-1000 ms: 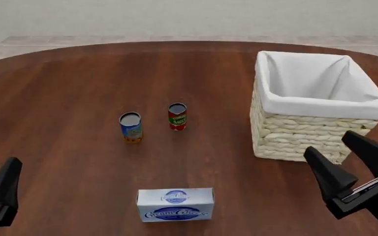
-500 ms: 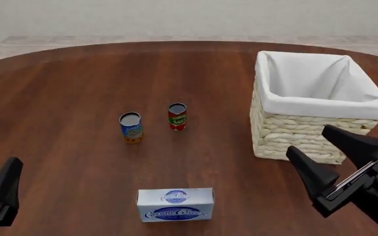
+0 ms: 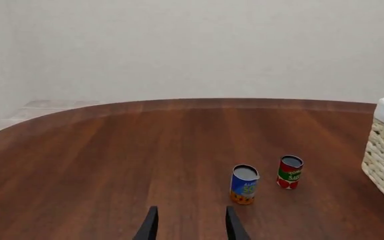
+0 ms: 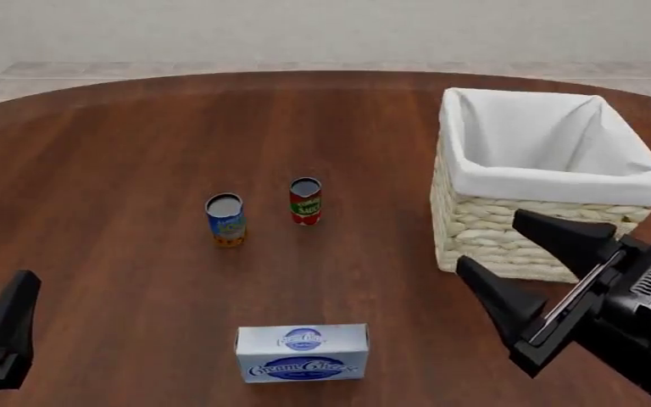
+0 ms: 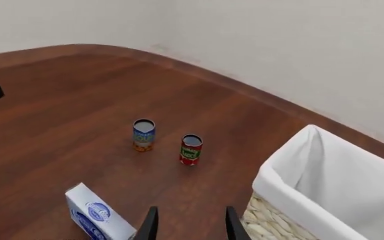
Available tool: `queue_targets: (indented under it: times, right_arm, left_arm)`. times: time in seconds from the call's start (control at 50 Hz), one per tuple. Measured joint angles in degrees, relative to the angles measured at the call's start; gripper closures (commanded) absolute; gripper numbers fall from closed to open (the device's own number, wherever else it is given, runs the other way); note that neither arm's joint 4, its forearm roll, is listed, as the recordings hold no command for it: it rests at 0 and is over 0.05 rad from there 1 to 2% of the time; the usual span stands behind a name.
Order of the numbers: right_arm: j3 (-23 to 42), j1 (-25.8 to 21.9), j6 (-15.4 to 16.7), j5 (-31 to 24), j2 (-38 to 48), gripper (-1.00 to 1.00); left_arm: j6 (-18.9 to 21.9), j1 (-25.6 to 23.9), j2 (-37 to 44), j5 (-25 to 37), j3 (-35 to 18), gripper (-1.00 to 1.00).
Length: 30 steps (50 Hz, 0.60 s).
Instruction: Pick up the cream cheese box, and put it in the basket.
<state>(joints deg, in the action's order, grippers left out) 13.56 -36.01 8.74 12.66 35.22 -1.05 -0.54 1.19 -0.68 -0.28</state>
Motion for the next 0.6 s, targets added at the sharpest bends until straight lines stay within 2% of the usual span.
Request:
queue_targets:
  times: [0.6]
  right_arm:
    - [2.50, -6.41, 0.72, 0.25, 6.80, -1.00]
  left_arm:
    - [0.12, 0.04, -0.35, 0.33, -0.05, -1.00]
